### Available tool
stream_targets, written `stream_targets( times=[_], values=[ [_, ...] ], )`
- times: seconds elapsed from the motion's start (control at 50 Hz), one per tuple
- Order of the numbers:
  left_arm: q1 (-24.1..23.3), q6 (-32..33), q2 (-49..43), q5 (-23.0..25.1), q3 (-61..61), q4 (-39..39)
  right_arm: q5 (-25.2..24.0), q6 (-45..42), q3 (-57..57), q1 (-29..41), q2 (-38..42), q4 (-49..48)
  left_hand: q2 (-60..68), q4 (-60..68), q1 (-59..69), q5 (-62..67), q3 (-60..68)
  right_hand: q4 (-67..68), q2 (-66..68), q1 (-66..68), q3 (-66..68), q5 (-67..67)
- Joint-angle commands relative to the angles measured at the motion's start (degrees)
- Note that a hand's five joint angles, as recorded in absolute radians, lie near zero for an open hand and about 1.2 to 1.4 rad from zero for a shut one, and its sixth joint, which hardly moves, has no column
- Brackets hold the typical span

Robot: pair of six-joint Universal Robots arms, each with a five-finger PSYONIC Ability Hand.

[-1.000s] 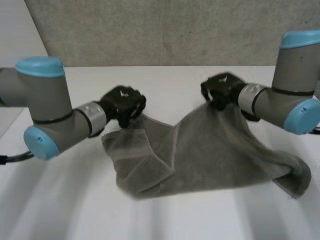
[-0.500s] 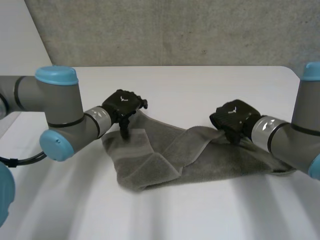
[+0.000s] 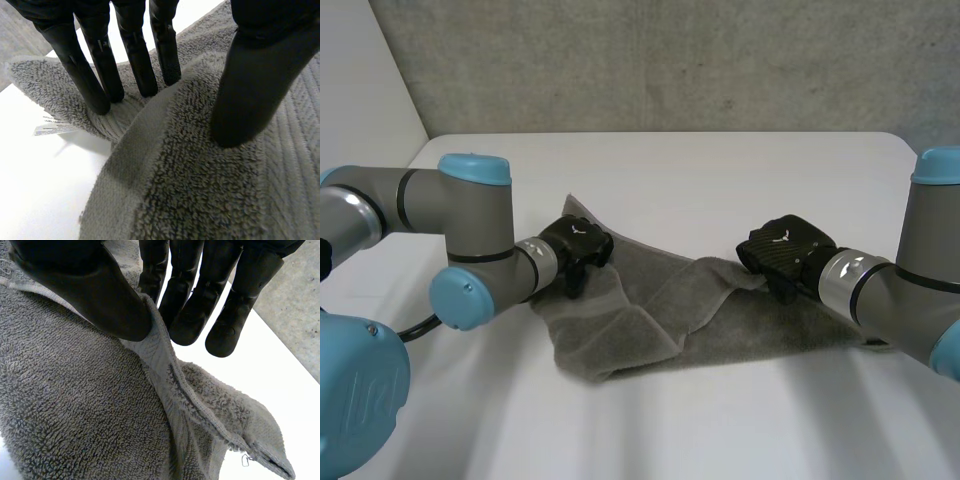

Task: Fold the towel.

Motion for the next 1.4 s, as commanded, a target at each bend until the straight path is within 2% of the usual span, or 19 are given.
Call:
stream_targets(
  times=[0.02, 0.14, 0.18, 0.36, 0.52, 0.56, 0.58, 0.62, 0.64, 0.68, 0.7, 0.74, 0.8, 0.86, 0.96, 1.08, 1.2, 1.3, 1.4],
  values=[
    [0.07, 0.00, 0.75, 0.04, -0.26, -0.07, 0.08, -0.02, -0.06, 0.04, 0.18, -0.10, 1.06, 0.71, 0.84, -8.46, 1.06, 3.38, 4.41, 3.68, 4.07, 2.96],
    [0.07, 0.00, 1.10, -0.13, -0.17, -0.77, 0.08, -0.02, -0.33, -0.05, 0.00, -0.10, 15.86, 15.51, 15.64, 6.34, 15.86, 3.38, 4.41, 3.68, 4.07, 2.96],
    [0.07, -0.18, 2.24, -0.31, -0.17, -1.04, 0.26, -0.02, -0.68, -0.05, -0.26, -0.01, 27.08, 26.73, 26.86, 17.56, 27.08, 3.38, 4.41, 3.68, 4.07, 2.96],
    [0.77, -1.85, 8.93, -0.05, -1.31, -0.42, 0.79, 0.06, -4.72, -0.05, -0.79, 0.52, 27.45, 27.10, 27.22, 17.92, 27.45, 3.38, 4.41, 3.68, 4.07, 2.96],
    [1.92, -6.59, 10.33, -2.07, 6.86, 8.10, 3.07, -1.96, -21.60, 0.39, 7.56, 3.77, 27.45, 27.10, 27.22, 17.92, 27.45, 3.38, 4.41, 3.68, 4.07, 2.96],
    [2.18, -8.43, 8.23, -6.79, 15.95, 9.68, 10.50, -3.71, -37.07, 0.83, 13.60, 3.77, 27.45, 27.10, 27.22, 17.92, 27.45, 3.38, 4.41, 3.68, 4.07, 2.96],
    [2.18, -8.44, 8.22, -6.81, 16.00, 9.69, 10.54, -3.71, -37.15, 0.83, 13.62, 3.77, 27.45, 27.10, 27.22, 17.92, 27.45, 3.38, 4.41, 3.68, 4.07, 2.96],
    [2.18, -12.02, 7.26, -11.10, 25.88, 10.12, 17.37, -2.93, -51.15, 1.09, 16.25, 0.63, 27.45, 27.10, 27.22, 17.92, 27.45, 3.38, 4.41, 3.68, 4.07, 2.96],
    [2.18, -12.04, 7.26, -11.12, 25.93, 10.13, 17.40, -2.92, -51.22, 1.09, 16.26, 0.61, 27.45, 27.10, 27.22, 17.92, 27.45, 3.38, 4.41, 3.68, 4.07, 2.96],
    [2.70, -20.52, 7.43, -13.92, 34.16, 11.35, 18.10, 0.04, -56.83, 2.05, 16.53, -7.70, 27.45, 27.10, 27.22, 17.92, 27.45, 3.38, 4.41, 3.68, 4.07, 2.96],
    [2.71, -20.57, 7.43, -13.93, 34.20, 11.36, 18.10, 0.06, -56.84, 2.06, 16.52, -7.74, 27.45, 27.10, 27.22, 17.92, 27.45, 3.38, 4.41, 3.68, 4.07, 2.96],
    [5.24, -30.54, 7.78, -15.25, 40.06, 12.58, 18.10, 5.22, -54.40, 2.32, 14.60, -14.66, 27.45, 27.10, 27.22, 17.92, 27.45, 3.38, 4.41, 3.68, 4.07, 2.96],
    [7.00, -37.59, 7.70, -14.73, 43.15, 12.32, 17.05, 7.62, -49.49, 3.02, 9.87, -15.48, 27.45, 27.10, 27.22, 17.92, 27.45, 3.38, 4.41, 3.68, 4.07, 2.96],
    [7.36, -39.55, 7.43, -14.64, 43.43, 11.80, 15.55, 7.62, -46.56, 2.76, 7.56, -14.25, 27.45, 27.10, 27.22, 17.92, 27.45, 3.38, 4.41, 3.68, 4.07, 2.96],
    [7.80, -39.81, 6.64, -10.61, 35.55, 4.52, 6.96, 7.54, -35.95, 3.20, 5.98, -8.55, 27.45, 27.10, 27.22, 17.92, 27.45, 3.38, 4.41, 3.68, 4.07, 2.96],
    [11.05, -39.55, 7.69, -4.45, 18.42, 3.88, 3.69, 3.42, -28.73, 3.38, 5.54, 0.23, 27.45, 27.10, 27.22, 17.92, 27.45, 3.38, 4.41, 3.68, 4.07, 2.96],
    [15.10, -36.48, 10.86, -2.07, 4.75, 7.31, 3.60, -2.57, -23.18, 3.11, 6.42, 5.79, 27.45, 27.10, 27.22, 17.92, 27.45, 3.38, 4.41, 3.68, 4.07, 2.96],
    [19.31, -24.29, 18.04, 2.31, -15.23, 16.43, 3.69, -8.45, -14.23, 2.41, 6.33, 7.11, 27.45, 27.10, 27.22, 17.92, 27.45, 3.38, 4.41, 3.68, 4.07, 2.96],
    [19.67, -13.92, 23.85, 6.97, -29.57, 25.39, 3.77, -8.55, -10.27, 2.59, 6.24, 6.59, 27.45, 27.10, 27.22, 17.92, 27.45, 3.38, 4.41, 3.68, 4.07, 2.96]
  ],
)
